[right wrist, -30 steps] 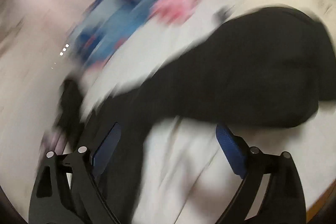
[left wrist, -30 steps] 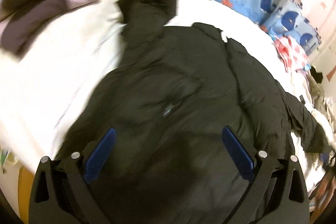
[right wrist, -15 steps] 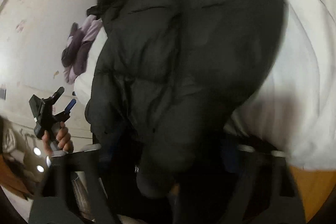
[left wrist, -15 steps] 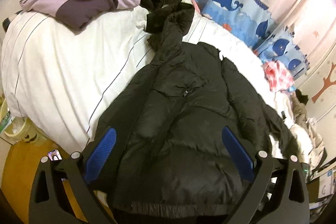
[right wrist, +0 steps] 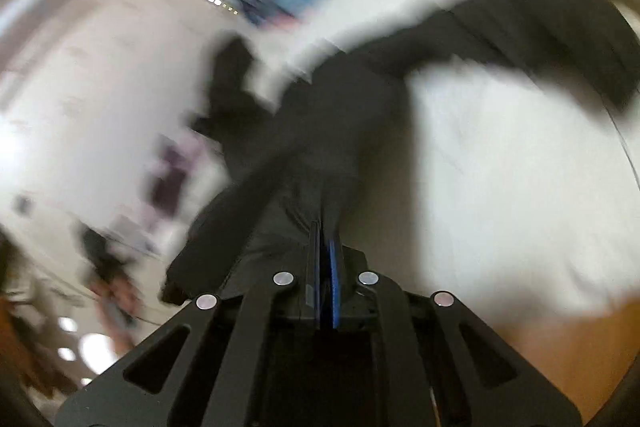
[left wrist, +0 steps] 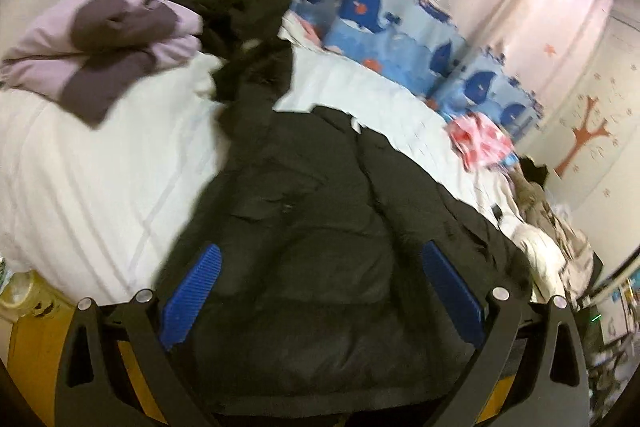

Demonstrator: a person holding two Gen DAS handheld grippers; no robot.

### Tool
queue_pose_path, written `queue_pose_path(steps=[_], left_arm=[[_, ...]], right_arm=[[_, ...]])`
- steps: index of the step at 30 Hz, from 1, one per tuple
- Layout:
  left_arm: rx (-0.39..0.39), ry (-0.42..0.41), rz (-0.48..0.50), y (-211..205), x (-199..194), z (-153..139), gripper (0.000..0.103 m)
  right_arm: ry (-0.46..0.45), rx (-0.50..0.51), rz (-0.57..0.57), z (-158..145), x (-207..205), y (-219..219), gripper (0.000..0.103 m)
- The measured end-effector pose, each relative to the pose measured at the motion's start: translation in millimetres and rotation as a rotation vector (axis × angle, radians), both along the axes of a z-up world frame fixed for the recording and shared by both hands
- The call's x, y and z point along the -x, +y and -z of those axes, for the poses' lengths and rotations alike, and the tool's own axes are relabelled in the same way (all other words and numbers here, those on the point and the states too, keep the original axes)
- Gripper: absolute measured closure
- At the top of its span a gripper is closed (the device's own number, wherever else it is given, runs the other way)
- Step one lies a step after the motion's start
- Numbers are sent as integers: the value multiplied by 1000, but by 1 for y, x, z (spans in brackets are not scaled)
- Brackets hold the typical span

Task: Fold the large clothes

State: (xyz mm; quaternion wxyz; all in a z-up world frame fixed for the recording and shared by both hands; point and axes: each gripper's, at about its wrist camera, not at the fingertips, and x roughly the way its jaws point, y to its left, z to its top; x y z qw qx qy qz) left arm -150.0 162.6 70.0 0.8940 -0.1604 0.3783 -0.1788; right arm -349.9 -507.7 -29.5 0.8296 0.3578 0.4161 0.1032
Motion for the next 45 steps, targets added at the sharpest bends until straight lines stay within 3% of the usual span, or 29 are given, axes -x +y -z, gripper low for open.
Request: queue_pose_path(steps=[2,5,6,8,9,10,13,17,18,20,23,24,25,27,30,34,36,39,42,44,45], left_arm=[[-6,33,29,-15,-10,13,6],[-34,75,70,-34,-23,30,6],[-40,83,74,-38,-27,34,6],[-35,105,79,-46,-36,44,6],[-30,115,80,-47,-39,48,6],[-25,125,82,-49,-41,53,6],[-25,151,85,-55,-48,65,6],[-21,194,83,-62,-58,80,6],[-23,196,83,-63,-59,81,6],[-31,198,85,-66,-63,82,6],[-36,191,84,-67,-68,81,6],[-37,188,83,-67,-68,80,6],[-37,186,81,-66,-69,80,6],[-36,190,76,-65,-72,83,6],[-36,203,62,-65,-76,88,6],[-37,217,50,-69,-84,92,6],[-38,211,47,-74,-87,92,6],[-31,202,44,-83,-93,90,6],[-13,192,48,-95,-100,90,6],[-4,193,56,-105,-106,92,6],[-3,196,62,-111,-109,93,6]], right_arm=[[76,11,118,31,33,-35,98],[17,-43,298,35,77,-86,97],[4,-7,374,27,86,-105,95],[-2,219,444,3,83,-118,73],[-17,266,431,0,79,-122,32],[-46,207,410,0,73,-130,10],[-175,-184,424,28,54,-150,9],[-244,-494,587,74,23,-165,9],[-259,-552,636,86,18,-170,10],[-265,-553,738,99,13,-180,14],[-391,-514,922,97,22,-199,36],[-408,-496,954,86,10,-204,50],[-420,-467,989,80,13,-217,71],[-407,-424,997,74,-7,-224,94],[-410,-172,865,17,-47,-221,98],[-515,243,568,-107,-108,-174,99],[-588,386,463,-167,-138,-150,99],[-637,462,451,-230,-186,-156,100],[-563,461,564,-249,-235,-210,100],[-463,470,628,-232,-251,-250,100],[-365,483,668,-209,-255,-273,100]])
